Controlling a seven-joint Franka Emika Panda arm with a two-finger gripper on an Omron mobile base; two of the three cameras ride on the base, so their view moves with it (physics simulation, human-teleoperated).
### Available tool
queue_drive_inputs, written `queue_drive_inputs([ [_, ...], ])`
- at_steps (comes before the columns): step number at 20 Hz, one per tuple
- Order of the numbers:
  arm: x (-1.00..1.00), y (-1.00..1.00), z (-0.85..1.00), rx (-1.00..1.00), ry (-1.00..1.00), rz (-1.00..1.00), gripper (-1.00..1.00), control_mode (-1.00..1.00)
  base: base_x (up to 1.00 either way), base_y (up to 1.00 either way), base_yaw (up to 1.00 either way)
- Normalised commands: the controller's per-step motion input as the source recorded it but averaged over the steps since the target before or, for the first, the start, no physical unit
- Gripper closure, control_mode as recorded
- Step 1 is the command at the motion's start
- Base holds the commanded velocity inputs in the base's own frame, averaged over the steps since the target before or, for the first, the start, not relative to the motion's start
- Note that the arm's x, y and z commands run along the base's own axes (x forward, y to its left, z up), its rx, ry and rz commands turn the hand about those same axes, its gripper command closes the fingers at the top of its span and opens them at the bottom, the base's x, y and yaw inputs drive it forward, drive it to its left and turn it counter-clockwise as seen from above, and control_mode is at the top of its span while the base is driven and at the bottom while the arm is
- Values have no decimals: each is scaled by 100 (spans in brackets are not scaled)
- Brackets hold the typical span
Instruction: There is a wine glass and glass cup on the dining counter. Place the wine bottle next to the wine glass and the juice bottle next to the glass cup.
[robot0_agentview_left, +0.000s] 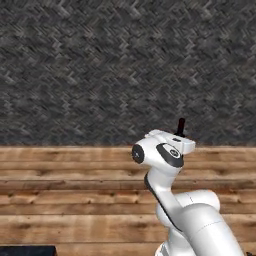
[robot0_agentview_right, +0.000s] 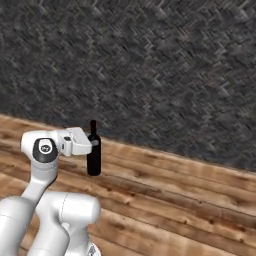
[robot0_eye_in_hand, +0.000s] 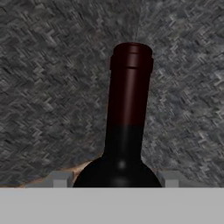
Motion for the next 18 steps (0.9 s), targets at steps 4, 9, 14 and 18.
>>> queue_drive_inputs([
  [4,0,0,0,0,0,0,100,100,68,-14,39],
  [9,0,0,0,0,0,0,100,100,63,-10,52],
  [14,0,0,0,0,0,0,100,100,60,-7,58],
  [18,0,0,0,0,0,0,100,100,57,-4,64],
])
